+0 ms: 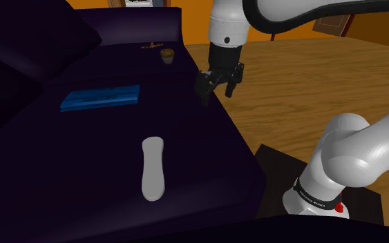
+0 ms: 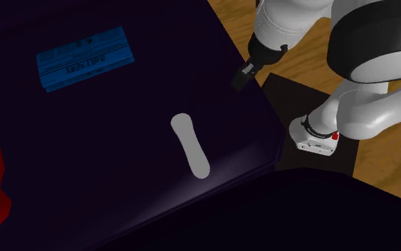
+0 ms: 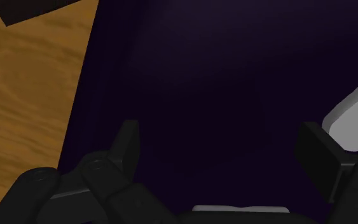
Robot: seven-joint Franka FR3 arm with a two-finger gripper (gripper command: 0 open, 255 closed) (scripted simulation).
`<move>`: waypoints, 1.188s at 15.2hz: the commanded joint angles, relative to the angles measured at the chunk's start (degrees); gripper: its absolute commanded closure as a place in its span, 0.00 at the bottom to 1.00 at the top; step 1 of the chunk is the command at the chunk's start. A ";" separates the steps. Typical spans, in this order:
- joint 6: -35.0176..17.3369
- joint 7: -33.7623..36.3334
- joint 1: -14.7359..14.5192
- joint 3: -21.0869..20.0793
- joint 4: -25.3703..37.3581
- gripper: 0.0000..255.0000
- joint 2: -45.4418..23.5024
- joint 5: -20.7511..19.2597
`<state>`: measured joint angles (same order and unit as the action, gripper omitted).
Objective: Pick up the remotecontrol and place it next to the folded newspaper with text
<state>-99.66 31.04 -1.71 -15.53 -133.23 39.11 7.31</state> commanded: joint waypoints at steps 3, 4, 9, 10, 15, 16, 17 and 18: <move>-2.94 8.83 0.37 -5.79 1.64 0.00 -5.09 2.10; -3.70 10.99 0.56 -7.21 2.33 0.00 -6.66 2.40; -7.43 22.15 2.01 -14.32 6.99 0.00 -15.77 2.35; -8.13 24.51 2.34 -15.71 8.16 0.00 -17.86 1.96; -11.04 37.17 3.77 -22.28 15.29 0.00 -29.82 -2.51; -11.44 39.90 3.87 -23.43 16.98 0.00 -32.54 -3.94; -11.75 42.68 3.80 -24.41 18.76 0.00 -35.36 -5.56; -11.82 43.53 3.65 -24.58 19.32 0.00 -36.24 -6.09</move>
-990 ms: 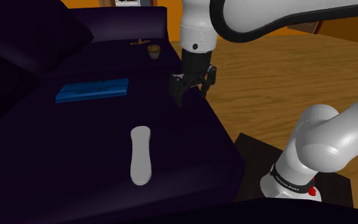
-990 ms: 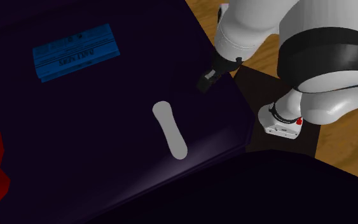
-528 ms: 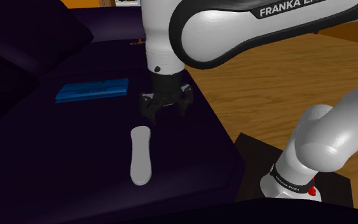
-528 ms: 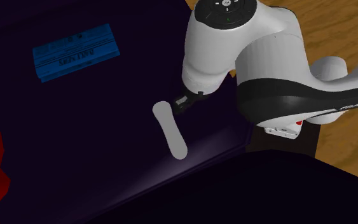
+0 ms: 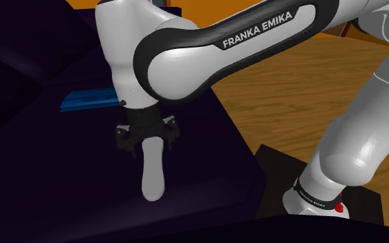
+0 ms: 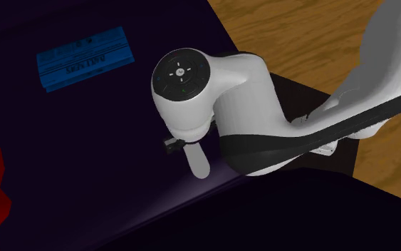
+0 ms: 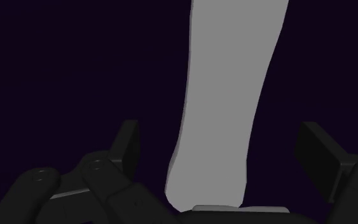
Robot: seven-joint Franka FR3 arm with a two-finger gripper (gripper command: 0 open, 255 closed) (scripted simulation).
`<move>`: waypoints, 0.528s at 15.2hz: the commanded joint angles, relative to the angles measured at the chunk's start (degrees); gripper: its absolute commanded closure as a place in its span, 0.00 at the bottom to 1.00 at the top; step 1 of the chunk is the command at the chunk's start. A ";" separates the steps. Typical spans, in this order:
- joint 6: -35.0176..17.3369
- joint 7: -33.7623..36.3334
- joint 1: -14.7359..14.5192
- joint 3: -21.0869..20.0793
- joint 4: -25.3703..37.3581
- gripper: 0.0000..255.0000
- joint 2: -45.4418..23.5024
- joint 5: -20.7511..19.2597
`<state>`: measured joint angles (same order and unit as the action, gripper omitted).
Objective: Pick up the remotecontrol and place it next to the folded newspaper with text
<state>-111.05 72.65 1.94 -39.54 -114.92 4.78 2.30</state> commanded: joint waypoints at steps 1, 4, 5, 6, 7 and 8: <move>-1.19 2.03 -0.08 -0.55 0.41 0.00 -2.11 -1.21; -3.45 2.39 -0.16 -0.65 -1.31 0.00 -2.82 -1.69; -4.20 2.53 -0.18 -0.69 -1.85 0.00 -3.09 -1.88; -4.96 2.68 -0.20 -0.73 -2.39 0.00 -3.38 -2.08; -6.14 2.93 -0.24 -0.79 -3.20 0.00 -3.86 -2.42; -6.14 2.92 -0.24 -0.79 -3.21 0.00 -3.84 -2.41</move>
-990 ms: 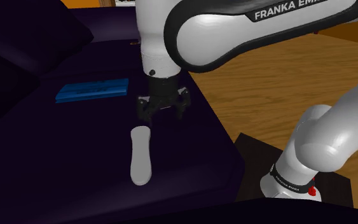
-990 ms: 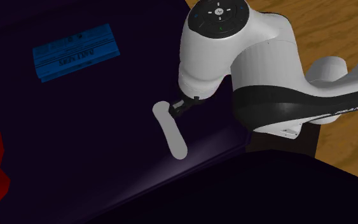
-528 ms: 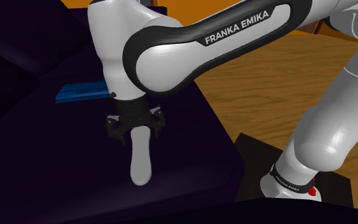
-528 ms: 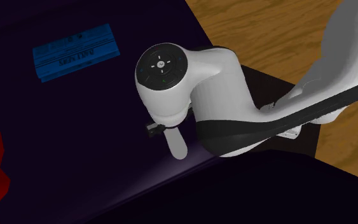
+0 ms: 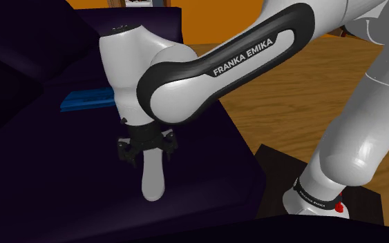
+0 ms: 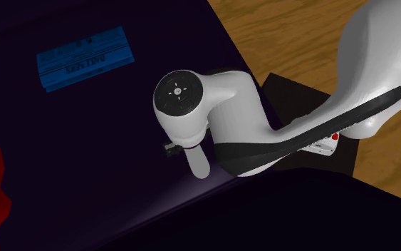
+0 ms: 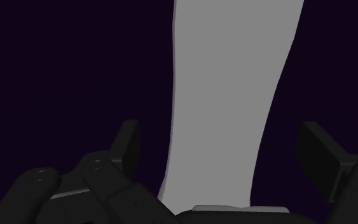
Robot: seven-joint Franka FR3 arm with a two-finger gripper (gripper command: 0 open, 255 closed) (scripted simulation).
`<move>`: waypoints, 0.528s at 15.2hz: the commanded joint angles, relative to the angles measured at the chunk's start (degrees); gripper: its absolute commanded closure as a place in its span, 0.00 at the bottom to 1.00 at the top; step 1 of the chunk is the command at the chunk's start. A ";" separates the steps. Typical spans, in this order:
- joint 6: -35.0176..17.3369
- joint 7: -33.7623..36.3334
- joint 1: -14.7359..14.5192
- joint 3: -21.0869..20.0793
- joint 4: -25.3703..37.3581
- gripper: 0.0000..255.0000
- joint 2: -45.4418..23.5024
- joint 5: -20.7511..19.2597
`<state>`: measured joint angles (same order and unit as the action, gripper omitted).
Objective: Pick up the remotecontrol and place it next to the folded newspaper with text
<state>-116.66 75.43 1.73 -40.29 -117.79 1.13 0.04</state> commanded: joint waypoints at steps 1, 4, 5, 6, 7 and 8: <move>-0.53 0.15 -0.03 -0.04 -0.33 0.00 -0.21 -0.16; -0.53 0.15 -0.03 -0.04 -0.33 0.00 -0.21 -0.16; -0.53 0.15 -0.03 -0.04 -0.33 0.00 -0.21 -0.16; -0.53 0.15 -0.03 -0.04 -0.33 0.00 -0.21 -0.16; -0.51 0.15 -0.03 -0.05 -0.31 0.00 -0.22 -0.17; -0.51 0.15 -0.03 -0.05 -0.31 1.00 -0.22 -0.17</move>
